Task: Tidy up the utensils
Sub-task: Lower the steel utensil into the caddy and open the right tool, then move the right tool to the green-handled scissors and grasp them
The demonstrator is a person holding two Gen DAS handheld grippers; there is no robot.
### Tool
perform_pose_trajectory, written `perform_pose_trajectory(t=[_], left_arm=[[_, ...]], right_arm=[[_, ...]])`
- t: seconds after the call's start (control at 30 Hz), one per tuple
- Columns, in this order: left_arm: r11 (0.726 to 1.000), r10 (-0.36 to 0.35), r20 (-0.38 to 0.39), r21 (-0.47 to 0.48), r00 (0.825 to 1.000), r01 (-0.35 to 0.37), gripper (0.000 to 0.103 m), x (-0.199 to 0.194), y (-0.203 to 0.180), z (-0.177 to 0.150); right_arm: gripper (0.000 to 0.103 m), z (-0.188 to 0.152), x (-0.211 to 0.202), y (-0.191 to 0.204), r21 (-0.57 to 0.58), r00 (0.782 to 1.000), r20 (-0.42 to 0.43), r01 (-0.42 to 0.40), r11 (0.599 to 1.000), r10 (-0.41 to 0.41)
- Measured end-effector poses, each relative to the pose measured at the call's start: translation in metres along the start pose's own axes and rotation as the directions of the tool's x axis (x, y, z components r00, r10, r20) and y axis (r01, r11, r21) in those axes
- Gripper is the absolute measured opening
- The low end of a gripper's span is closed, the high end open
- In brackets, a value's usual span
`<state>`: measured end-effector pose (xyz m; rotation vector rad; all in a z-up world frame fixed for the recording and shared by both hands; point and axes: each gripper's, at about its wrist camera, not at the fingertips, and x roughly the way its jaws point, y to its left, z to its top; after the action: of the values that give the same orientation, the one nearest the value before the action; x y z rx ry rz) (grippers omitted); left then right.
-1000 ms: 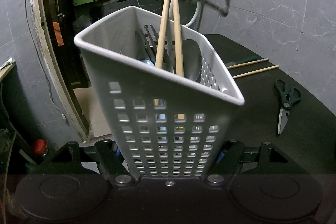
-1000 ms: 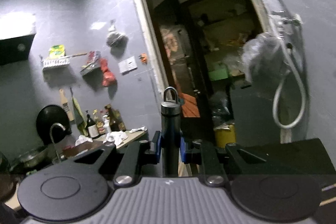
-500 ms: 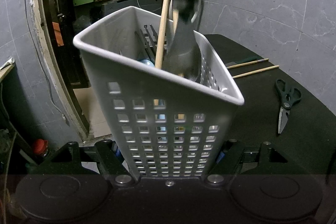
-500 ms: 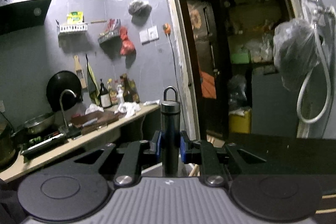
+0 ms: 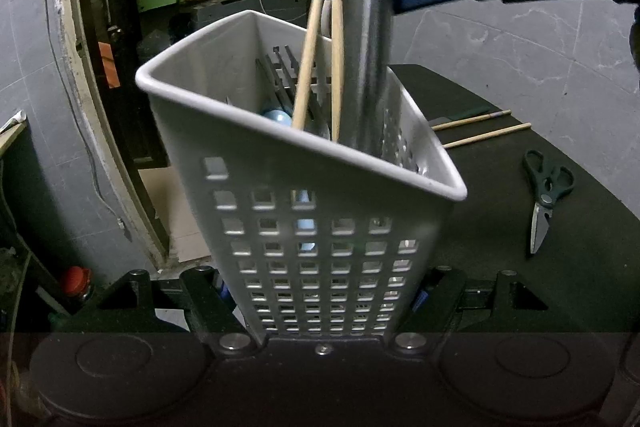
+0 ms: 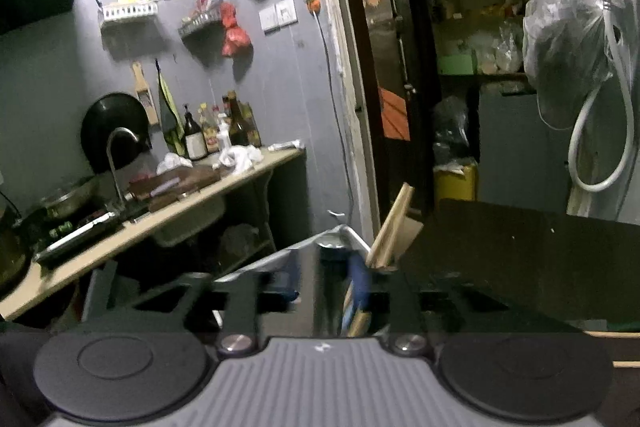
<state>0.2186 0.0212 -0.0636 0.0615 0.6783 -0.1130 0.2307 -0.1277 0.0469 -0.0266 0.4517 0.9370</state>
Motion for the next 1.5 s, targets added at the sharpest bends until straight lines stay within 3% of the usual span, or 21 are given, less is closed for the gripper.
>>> perform_pose_trajectory(t=[0.1, 0.17, 0.33, 0.47, 0.6, 0.7, 0.77, 0.8, 0.9, 0.97, 1.07, 1.13, 1.3, 1.4, 1.5], left_arm=[[1.000, -0.001, 0.000, 0.003, 1.000, 0.001, 0.076, 0.000, -0.001, 0.000], [1.000, -0.002, 0.000, 0.002, 1.000, 0.002, 0.076, 0.000, -0.001, 0.000], [1.000, -0.004, 0.001, 0.002, 1.000, 0.004, 0.076, 0.001, 0.000, 0.000], [1.000, -0.005, 0.001, 0.002, 1.000, 0.005, 0.076, 0.001, 0.000, 0.000], [1.000, -0.006, 0.001, -0.002, 1.000, 0.006, 0.076, 0.002, 0.001, 0.000], [1.000, -0.007, -0.001, 0.000, 1.000, 0.007, 0.076, 0.002, 0.001, 0.000], [1.000, -0.008, -0.002, 0.001, 1.000, 0.008, 0.076, 0.002, 0.001, 0.001], [1.000, -0.008, -0.002, 0.001, 1.000, 0.008, 0.076, 0.002, 0.001, 0.001], [1.000, -0.008, -0.002, 0.001, 1.000, 0.008, 0.076, 0.002, 0.001, 0.001], [1.000, -0.007, -0.002, 0.002, 1.000, 0.007, 0.076, 0.002, 0.001, 0.001], [1.000, -0.007, -0.008, 0.004, 1.000, 0.007, 0.076, 0.003, 0.001, 0.001], [1.000, -0.007, -0.009, 0.003, 1.000, 0.007, 0.076, 0.004, 0.001, 0.002], [1.000, -0.008, -0.017, -0.003, 1.000, 0.008, 0.076, 0.007, 0.002, 0.002], [1.000, -0.008, -0.020, -0.001, 1.000, 0.008, 0.076, 0.008, 0.002, 0.002], [1.000, -0.007, -0.020, 0.000, 1.000, 0.007, 0.076, 0.009, 0.003, 0.003]], right_arm=[[0.065, -0.002, -0.004, -0.002, 0.007, 1.000, -0.003, 0.008, 1.000, -0.008], [0.079, -0.004, -0.009, -0.004, 0.021, 1.000, 0.006, 0.011, 1.000, -0.011], [0.095, -0.005, -0.026, -0.011, 0.064, 0.997, 0.060, 0.040, 0.997, -0.044], [0.100, -0.006, -0.040, -0.019, 0.093, 0.991, 0.091, 0.091, 0.991, -0.099], [0.103, -0.020, -0.060, -0.037, 0.168, 0.964, 0.103, 0.226, 0.960, -0.245], [0.103, -0.038, -0.061, -0.065, 0.256, 0.913, -0.014, 0.398, 0.881, -0.408], [0.103, -0.055, -0.059, -0.089, 0.328, 0.856, -0.147, 0.515, 0.792, -0.495], [0.103, -0.066, -0.058, -0.106, 0.372, 0.817, -0.230, 0.576, 0.728, -0.529], [0.103, -0.098, -0.057, -0.145, 0.444, 0.730, -0.415, 0.683, 0.579, -0.542], [0.103, -0.112, -0.055, -0.159, 0.448, 0.698, -0.469, 0.716, 0.535, -0.542], [0.103, -0.126, -0.047, -0.172, 0.412, 0.659, -0.510, 0.752, 0.515, -0.553], [0.103, -0.131, -0.040, -0.181, 0.408, 0.648, -0.534, 0.760, 0.506, -0.543], [0.103, -0.126, -0.022, -0.191, 0.396, 0.648, -0.537, 0.759, 0.517, -0.539], [0.103, -0.126, -0.007, -0.191, 0.347, 0.647, -0.536, 0.754, 0.557, -0.542], [0.097, -0.122, 0.002, -0.182, 0.293, 0.652, -0.533, 0.740, 0.605, -0.539]])
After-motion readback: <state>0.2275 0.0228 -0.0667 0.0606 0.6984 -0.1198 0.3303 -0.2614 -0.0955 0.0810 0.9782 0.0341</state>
